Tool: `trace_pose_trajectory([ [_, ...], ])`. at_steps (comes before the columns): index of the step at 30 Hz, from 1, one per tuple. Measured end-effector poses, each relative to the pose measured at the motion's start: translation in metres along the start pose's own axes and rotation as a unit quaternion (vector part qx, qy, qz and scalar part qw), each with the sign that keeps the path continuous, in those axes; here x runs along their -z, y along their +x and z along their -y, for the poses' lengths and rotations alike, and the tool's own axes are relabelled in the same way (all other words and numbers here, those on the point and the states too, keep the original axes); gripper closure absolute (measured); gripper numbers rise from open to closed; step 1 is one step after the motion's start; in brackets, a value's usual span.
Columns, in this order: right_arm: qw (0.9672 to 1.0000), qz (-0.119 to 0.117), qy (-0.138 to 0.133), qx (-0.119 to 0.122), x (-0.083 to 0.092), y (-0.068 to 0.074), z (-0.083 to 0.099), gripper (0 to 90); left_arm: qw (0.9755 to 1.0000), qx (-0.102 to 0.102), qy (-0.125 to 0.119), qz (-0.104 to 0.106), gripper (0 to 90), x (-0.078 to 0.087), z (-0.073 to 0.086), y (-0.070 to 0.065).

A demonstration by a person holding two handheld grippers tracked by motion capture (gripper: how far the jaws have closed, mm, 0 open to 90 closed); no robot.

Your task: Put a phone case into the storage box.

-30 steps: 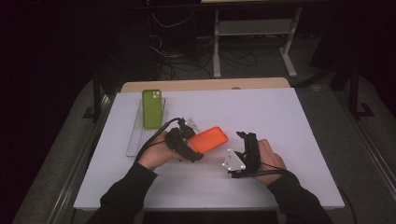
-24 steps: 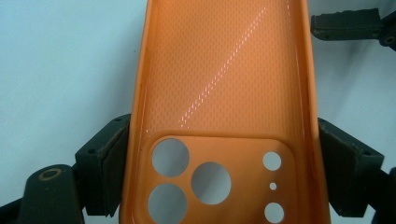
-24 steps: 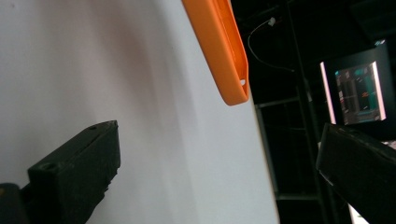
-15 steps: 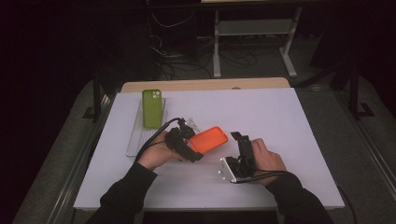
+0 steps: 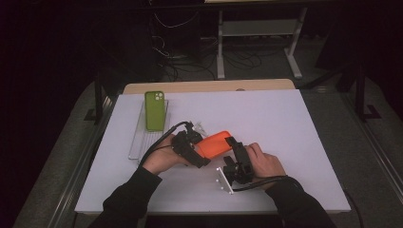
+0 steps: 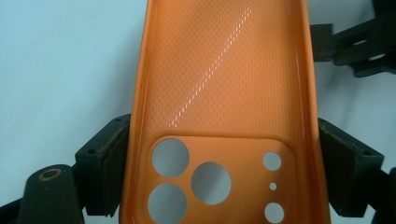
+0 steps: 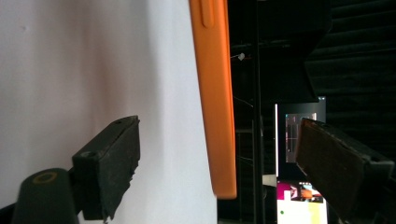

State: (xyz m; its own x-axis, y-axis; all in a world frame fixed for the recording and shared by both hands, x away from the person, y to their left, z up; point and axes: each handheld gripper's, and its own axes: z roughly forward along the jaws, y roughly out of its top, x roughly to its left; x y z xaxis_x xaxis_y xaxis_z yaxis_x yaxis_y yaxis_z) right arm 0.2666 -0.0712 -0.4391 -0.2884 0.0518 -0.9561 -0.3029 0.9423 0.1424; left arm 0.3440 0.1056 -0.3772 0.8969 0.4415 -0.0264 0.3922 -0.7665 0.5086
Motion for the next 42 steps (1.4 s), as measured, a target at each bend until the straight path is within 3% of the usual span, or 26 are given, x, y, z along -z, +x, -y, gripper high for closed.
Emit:
trace_pose_trajectory([
  [6,0.9998,0.013,0.006,0.015,-0.001,0.003,-0.005,33.4,0.9999,-0.012,0.000,0.003,16.1,-0.001,-0.002,-0.005],
  [16,0.9998,-0.007,-0.002,0.018,0.004,0.003,-0.010,76.2,0.9998,-0.021,0.002,0.005,16.0,-0.001,-0.002,-0.004],
  [20,0.9996,-0.014,0.005,0.026,0.003,0.004,-0.011,77.8,0.9997,-0.023,-0.001,0.003,15.4,0.000,-0.002,-0.003],
  [23,0.9996,-0.010,0.005,0.026,0.003,0.003,-0.011,78.0,0.9997,-0.017,-0.018,0.001,13.8,0.000,0.000,-0.003],
  [27,0.9996,-0.017,0.013,0.015,0.002,0.002,-0.009,78.1,0.9995,-0.019,-0.025,0.011,1.0,0.004,0.000,-0.001],
  [33,0.9983,-0.029,0.024,-0.044,0.000,-0.002,-0.004,78.2,0.9990,-0.015,-0.041,0.013,0.0,0.011,0.004,0.005],
  [34,0.9965,-0.036,0.027,-0.070,0.000,-0.004,-0.002,78.1,0.9988,-0.016,-0.044,0.013,0.0,0.011,0.005,0.006],
  [37,0.9945,-0.042,0.027,-0.092,-0.001,-0.008,0.002,78.1,0.9979,0.002,-0.063,0.016,0.0,0.013,0.006,0.007],
  [40,0.9886,-0.061,0.028,-0.135,-0.003,-0.011,0.007,78.2,0.9979,0.000,-0.063,0.015,0.0,0.016,0.007,0.010],
  [42,0.9819,-0.077,0.032,-0.170,-0.004,-0.014,0.010,78.2,0.9975,0.007,-0.068,0.014,0.0,0.017,0.008,0.011],
])
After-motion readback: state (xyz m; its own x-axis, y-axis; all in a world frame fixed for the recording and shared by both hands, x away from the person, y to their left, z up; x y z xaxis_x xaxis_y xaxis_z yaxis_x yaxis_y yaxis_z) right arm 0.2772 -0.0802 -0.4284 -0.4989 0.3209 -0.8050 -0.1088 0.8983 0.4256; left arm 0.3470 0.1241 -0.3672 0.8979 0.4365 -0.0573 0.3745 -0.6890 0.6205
